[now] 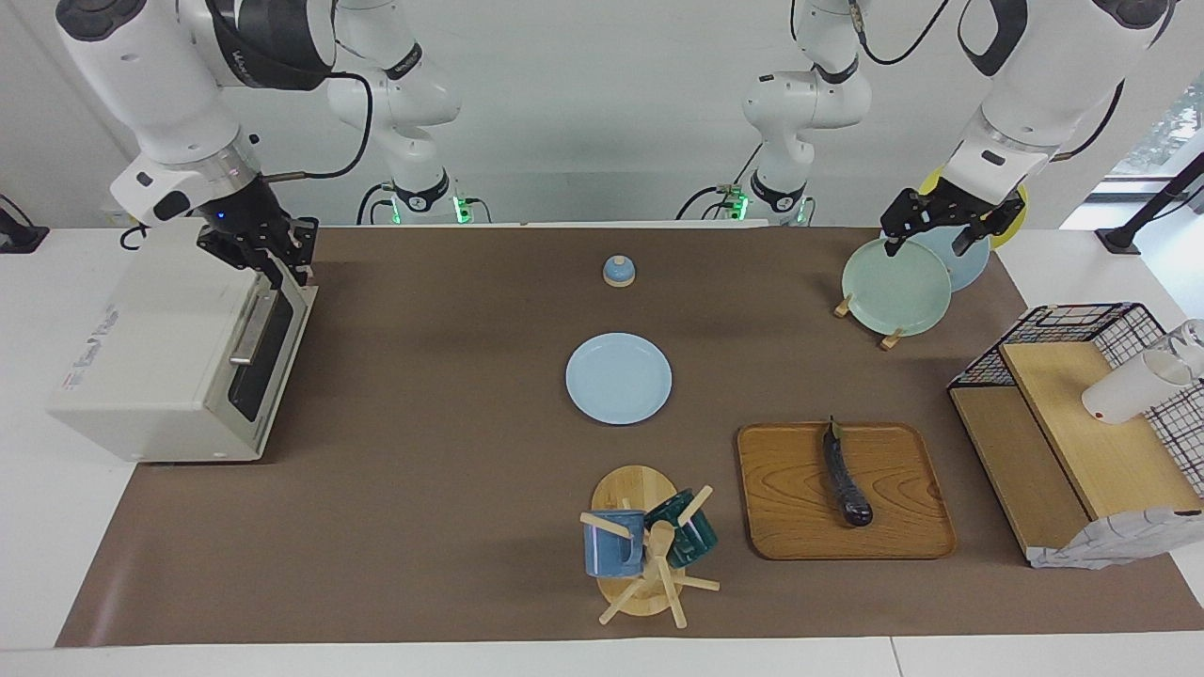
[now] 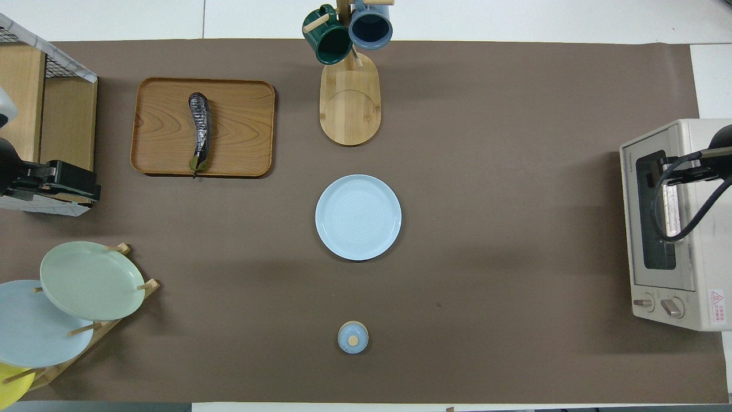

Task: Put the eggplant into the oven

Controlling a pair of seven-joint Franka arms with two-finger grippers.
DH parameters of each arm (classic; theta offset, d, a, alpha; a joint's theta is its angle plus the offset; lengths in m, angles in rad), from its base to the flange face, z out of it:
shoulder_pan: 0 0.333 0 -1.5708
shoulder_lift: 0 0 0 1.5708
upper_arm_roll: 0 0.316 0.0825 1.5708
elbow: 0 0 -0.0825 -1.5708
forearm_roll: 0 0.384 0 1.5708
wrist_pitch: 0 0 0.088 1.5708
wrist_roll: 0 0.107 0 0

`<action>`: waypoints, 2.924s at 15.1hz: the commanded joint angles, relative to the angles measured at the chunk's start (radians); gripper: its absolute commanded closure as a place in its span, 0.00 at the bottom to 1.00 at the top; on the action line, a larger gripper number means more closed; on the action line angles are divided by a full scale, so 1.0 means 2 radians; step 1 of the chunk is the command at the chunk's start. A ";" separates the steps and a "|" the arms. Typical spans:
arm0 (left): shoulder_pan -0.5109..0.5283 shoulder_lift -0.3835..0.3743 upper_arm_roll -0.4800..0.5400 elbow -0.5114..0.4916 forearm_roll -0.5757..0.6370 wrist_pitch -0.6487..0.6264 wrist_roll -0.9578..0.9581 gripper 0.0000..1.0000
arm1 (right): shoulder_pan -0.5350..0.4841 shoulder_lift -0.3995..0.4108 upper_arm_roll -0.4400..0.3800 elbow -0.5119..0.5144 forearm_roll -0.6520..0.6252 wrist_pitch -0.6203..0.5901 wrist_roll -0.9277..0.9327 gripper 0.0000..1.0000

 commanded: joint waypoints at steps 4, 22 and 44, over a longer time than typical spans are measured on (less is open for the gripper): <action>0.007 -0.005 -0.003 -0.005 -0.002 0.015 0.001 0.00 | -0.013 -0.040 0.000 -0.118 -0.088 0.099 0.007 1.00; 0.007 0.059 -0.002 -0.012 -0.028 0.101 0.000 0.00 | -0.036 -0.008 0.002 -0.198 -0.100 0.200 0.021 1.00; -0.019 0.287 -0.005 0.032 -0.031 0.342 0.017 0.00 | 0.017 0.102 0.008 -0.235 0.065 0.349 0.066 1.00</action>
